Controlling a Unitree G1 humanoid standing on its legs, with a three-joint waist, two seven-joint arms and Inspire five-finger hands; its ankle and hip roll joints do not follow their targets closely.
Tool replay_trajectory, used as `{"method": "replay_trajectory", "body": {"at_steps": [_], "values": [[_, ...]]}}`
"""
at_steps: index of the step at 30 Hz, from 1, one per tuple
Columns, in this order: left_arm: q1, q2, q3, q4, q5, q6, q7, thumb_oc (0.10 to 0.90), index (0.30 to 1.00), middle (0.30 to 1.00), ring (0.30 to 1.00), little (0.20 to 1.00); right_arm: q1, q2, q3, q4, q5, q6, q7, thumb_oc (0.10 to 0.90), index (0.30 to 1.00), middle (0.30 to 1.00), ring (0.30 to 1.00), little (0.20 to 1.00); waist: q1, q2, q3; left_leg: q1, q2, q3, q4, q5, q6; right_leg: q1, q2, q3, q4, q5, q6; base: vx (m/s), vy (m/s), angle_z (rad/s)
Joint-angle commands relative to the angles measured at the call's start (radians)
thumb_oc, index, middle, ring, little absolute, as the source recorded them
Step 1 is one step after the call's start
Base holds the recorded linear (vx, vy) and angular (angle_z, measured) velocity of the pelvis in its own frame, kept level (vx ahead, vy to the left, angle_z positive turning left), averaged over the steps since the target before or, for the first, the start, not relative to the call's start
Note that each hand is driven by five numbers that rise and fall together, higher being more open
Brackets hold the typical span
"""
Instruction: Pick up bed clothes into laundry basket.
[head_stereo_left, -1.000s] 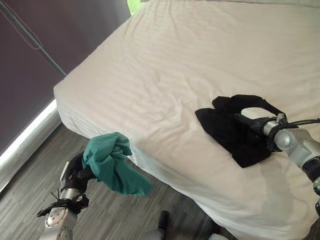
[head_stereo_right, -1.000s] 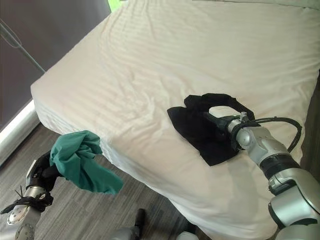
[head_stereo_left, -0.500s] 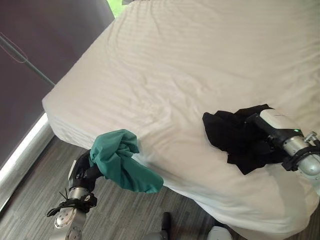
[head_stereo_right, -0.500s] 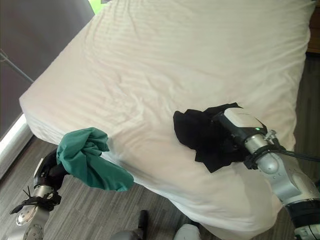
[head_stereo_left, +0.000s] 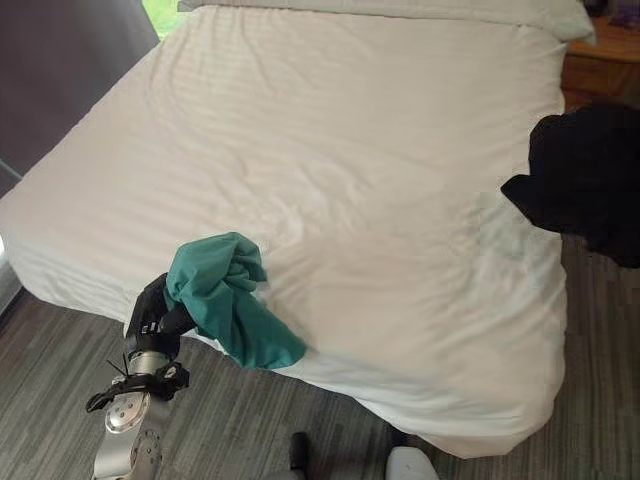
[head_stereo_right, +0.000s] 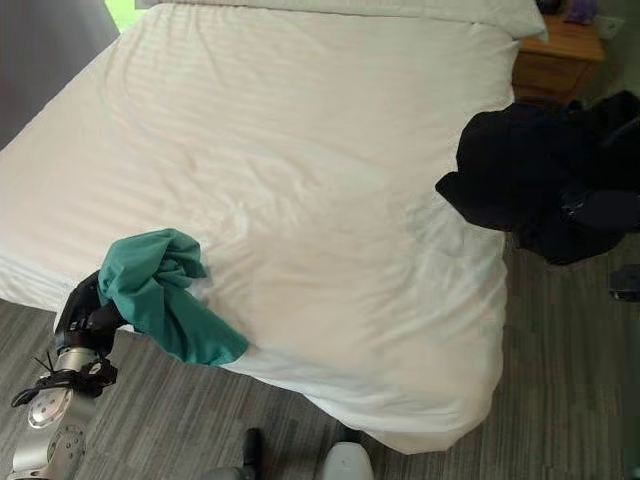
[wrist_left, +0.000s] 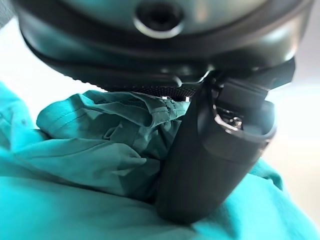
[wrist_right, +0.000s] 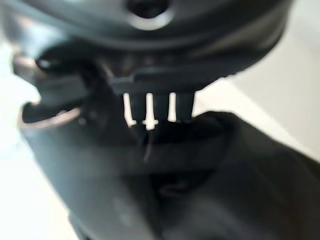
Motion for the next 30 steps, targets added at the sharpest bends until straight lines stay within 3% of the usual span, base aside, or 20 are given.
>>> {"method": "replay_trajectory", "body": {"at_steps": [1, 2, 3, 5, 6, 7, 9, 11, 13, 14, 15, 19, 21, 23, 25, 26, 27, 28, 29, 30], "values": [[-0.08, 0.11, 0.125, -0.13, 0.016, -0.129, 0.019, 0.4, 0.3, 0.3, 0.3, 0.3, -0.017, -0.048, -0.056, -0.143, 0.088, -0.093, -0.038, 0.4, 0.3, 0.3, 0.3, 0.3, -0.02, -0.151, -0.138, 0.02, 0.019, -0.009, 0.226, -0.226, -0.025, 0.025, -0.061, 0.15, -0.134, 0.102, 0.074, 0.01, -0.009, -0.12], [-0.079, 0.111, 0.127, -0.13, 0.017, -0.13, 0.019, 0.4, 0.3, 0.3, 0.3, 0.3, -0.021, -0.047, -0.052, -0.143, 0.087, -0.091, -0.038, 0.4, 0.3, 0.3, 0.3, 0.3, -0.019, -0.155, -0.132, 0.012, 0.017, -0.005, 0.242, -0.224, -0.025, 0.02, -0.061, 0.156, -0.13, 0.11, 0.073, 0.06, -0.027, -0.18], [-0.073, 0.117, 0.152, -0.137, 0.026, -0.137, 0.027, 0.4, 0.3, 0.3, 0.3, 0.3, -0.032, -0.052, -0.035, -0.163, 0.087, -0.093, -0.023, 0.4, 0.3, 0.3, 0.3, 0.3, -0.012, -0.165, -0.125, 0.001, 0.011, -0.029, 0.34, -0.273, -0.026, 0.029, -0.048, 0.182, -0.13, 0.103, 0.066, -0.01, -0.041, -0.44], [-0.056, 0.113, 0.199, -0.171, 0.045, -0.156, 0.067, 0.4, 0.3, 0.3, 0.3, 0.3, -0.097, -0.064, 0.029, -0.171, 0.107, -0.113, -0.032, 0.4, 0.3, 0.3, 0.3, 0.3, 0.042, -0.173, -0.1, -0.011, -0.054, -0.245, 0.449, -0.281, -0.041, 0.002, 0.001, 0.303, -0.112, 0.126, 0.059, -0.02, 0.007, -1.02], [-0.041, 0.099, 0.209, -0.183, 0.054, -0.158, 0.085, 0.4, 0.3, 0.3, 0.3, 0.3, -0.138, -0.06, 0.074, -0.167, 0.124, -0.121, -0.034, 0.4, 0.3, 0.3, 0.3, 0.3, 0.073, -0.173, -0.09, 0.016, -0.105, -0.395, 0.464, -0.298, -0.027, -0.029, 0.037, 0.383, -0.093, 0.168, 0.072, -0.12, 0.041, -2.0], [-0.04, 0.087, 0.208, -0.2, 0.047, -0.16, 0.089, 0.4, 0.3, 0.3, 0.3, 0.3, -0.165, -0.044, 0.113, -0.166, 0.128, -0.118, -0.04, 0.4, 0.3, 0.3, 0.3, 0.3, 0.082, -0.169, -0.076, 0.035, -0.151, -0.485, 0.45, -0.339, 0.0, -0.06, 0.076, 0.455, -0.087, 0.198, 0.086, -0.25, 0.091, -2.49], [-0.038, 0.103, 0.196, -0.224, 0.064, -0.166, 0.048, 0.4, 0.3, 0.3, 0.3, 0.3, -0.133, 0.035, 0.114, -0.202, 0.102, -0.098, -0.01, 0.4, 0.3, 0.3, 0.3, 0.3, 0.023, -0.161, -0.046, 0.05, -0.153, -0.418, 0.357, -0.379, 0.054, -0.127, 0.075, 0.47, -0.14, 0.247, 0.134, -0.46, 0.299, -1.92], [-0.048, 0.121, 0.189, -0.235, 0.076, -0.164, 0.04, 0.4, 0.3, 0.3, 0.3, 0.3, -0.11, 0.063, 0.107, -0.21, 0.088, -0.092, -0.011, 0.4, 0.3, 0.3, 0.3, 0.3, 0.011, -0.173, -0.032, 0.041, -0.162, -0.382, 0.345, -0.371, 0.063, -0.153, 0.076, 0.474, -0.166, 0.269, 0.134, -0.31, 0.182, -0.91], [-0.057, 0.142, 0.192, -0.235, 0.081, -0.164, 0.034, 0.4, 0.3, 0.3, 0.3, 0.3, -0.083, 0.109, 0.099, -0.239, 0.077, -0.089, -0.01, 0.4, 0.3, 0.3, 0.3, 0.3, 0.009, -0.169, -0.002, 0.03, -0.144, -0.296, 0.321, -0.335, 0.06, -0.201, 0.059, 0.396, -0.169, 0.252, 0.134, -0.38, 0.072, -1.11], [-0.051, 0.145, 0.192, -0.234, 0.084, -0.166, 0.05, 0.4, 0.3, 0.3, 0.3, 0.3, -0.075, 0.142, 0.119, -0.261, 0.063, -0.095, -0.017, 0.4, 0.3, 0.3, 0.3, 0.3, 0.039, -0.148, 0.024, 0.027, -0.113, -0.209, 0.301, -0.301, 0.056, -0.231, -0.012, 0.205, -0.113, 0.229, 0.104, -0.47, 0.046, -1.16], [-0.046, 0.138, 0.204, -0.237, 0.069, -0.163, 0.052, 0.4, 0.3, 0.3, 0.3, 0.3, -0.039, 0.176, 0.106, -0.288, 0.06, -0.087, -0.009, 0.4, 0.3, 0.3, 0.3, 0.3, 0.044, -0.125, 0.027, 0.029, -0.084, -0.155, 0.273, -0.274, 0.052, -0.213, -0.056, 0.107, -0.048, 0.195, 0.079, -0.5, 0.069, -1.73], [-0.055, 0.116, 0.22, -0.269, 0.047, -0.161, 0.053, 0.4, 0.3, 0.3, 0.3, 0.3, 0.033, 0.288, 0.052, -0.304, 0.043, -0.09, -0.03, 0.4, 0.3, 0.3, 0.3, 0.3, 0.044, -0.084, 0.0, 0.0, -0.023, 0.036, 0.219, -0.217, 0.056, -0.116, -0.134, -0.037, 0.147, 0.087, 0.035, -0.36, 0.049, -1.87], [-0.055, 0.134, 0.238, -0.281, 0.064, -0.163, 0.058, 0.4, 0.3, 0.3, 0.3, 0.3, -0.002, 0.328, 0.073, -0.312, 0.038, -0.098, -0.049, 0.4, 0.3, 0.3, 0.3, 0.3, 0.075, -0.057, -0.023, -0.029, 0.015, 0.16, 0.221, -0.195, 0.068, -0.036, -0.232, -0.193, 0.236, 0.063, 0.025, -0.37, 0.022, -1.88], [-0.05, 0.131, 0.252, -0.291, 0.067, -0.162, 0.061, 0.4, 0.3, 0.3, 0.3, 0.3, -0.023, 0.349, 0.099, -0.332, 0.026, -0.092, -0.043, 0.4, 0.3, 0.3, 0.3, 0.3, 0.084, -0.06, -0.034, -0.041, 0.024, 0.211, 0.229, -0.189, 0.066, -0.012, -0.243, -0.217, 0.217, 0.067, 0.027, -0.2, -0.022, -1.9], [-0.031, 0.124, 0.285, -0.292, 0.073, -0.167, 0.072, 0.4, 0.3, 0.3, 0.3, 0.3, -0.035, 0.404, 0.134, -0.348, 0.03, -0.094, -0.043, 0.4, 0.3, 0.3, 0.3, 0.3, 0.096, -0.068, -0.051, -0.045, 0.059, 0.334, 0.255, -0.192, 0.063, 0.049, -0.24, -0.288, 0.22, 0.046, 0.047, -0.18, -0.105, -2.01], [-0.013, 0.108, 0.297, -0.314, 0.082, -0.175, 0.079, 0.4, 0.3, 0.3, 0.3, 0.3, -0.058, 0.43, 0.159, -0.352, 0.024, -0.11, -0.05, 0.4, 0.3, 0.3, 0.3, 0.3, 0.113, -0.081, -0.064, -0.051, 0.085, 0.41, 0.278, -0.197, 0.054, 0.086, -0.234, -0.385, 0.129, 0.031, 0.044, -0.18, -0.268, -1.96], [-0.007, 0.117, 0.311, -0.314, 0.089, -0.163, 0.078, 0.4, 0.3, 0.3, 0.3, 0.3, -0.031, 0.466, 0.156, -0.363, 0.051, -0.102, -0.037, 0.4, 0.3, 0.3, 0.3, 0.3, 0.095, -0.095, -0.07, -0.054, 0.113, 0.453, 0.301, -0.192, 0.034, 0.075, -0.19, -0.368, 0.041, 0.028, 0.04, 0.02, -0.446, -2.45], [0.006, 0.104, 0.304, -0.321, 0.124, -0.153, 0.078, 0.4, 0.3, 0.3, 0.3, 0.3, 0.003, 0.536, 0.157, -0.399, 0.126, -0.122, -0.021, 0.4, 0.3, 0.3, 0.3, 0.3, 0.056, -0.104, -0.067, -0.072, 0.18, 0.468, 0.375, -0.162, 0.009, 0.079, -0.137, -0.27, -0.013, -0.001, 0.033, 0.13, -0.45, -2.28], [0.005, 0.095, 0.295, -0.326, 0.125, -0.154, 0.083, 0.4, 0.3, 0.3, 0.3, 0.3, 0.013, 0.57, 0.18, -0.414, 0.16, -0.131, -0.021, 0.4, 0.3, 0.3, 0.3, 0.3, 0.044, -0.105, -0.064, -0.077, 0.237, 0.477, 0.437, -0.122, -0.016, 0.076, -0.097, -0.225, -0.031, -0.011, 0.015, 0.24, -0.384, -1.66], [0.005, 0.084, 0.279, -0.335, 0.121, -0.154, 0.081, 0.4, 0.3, 0.3, 0.3, 0.3, 0.016, 0.599, 0.222, -0.418, 0.216, -0.14, -0.007, 0.4, 0.3, 0.3, 0.3, 0.3, 0.038, -0.104, -0.055, -0.082, 0.276, 0.443, 0.508, -0.064, -0.046, 0.075, -0.051, -0.171, -0.047, -0.015, -0.012, 0.18, -0.193, -1.33]]}}
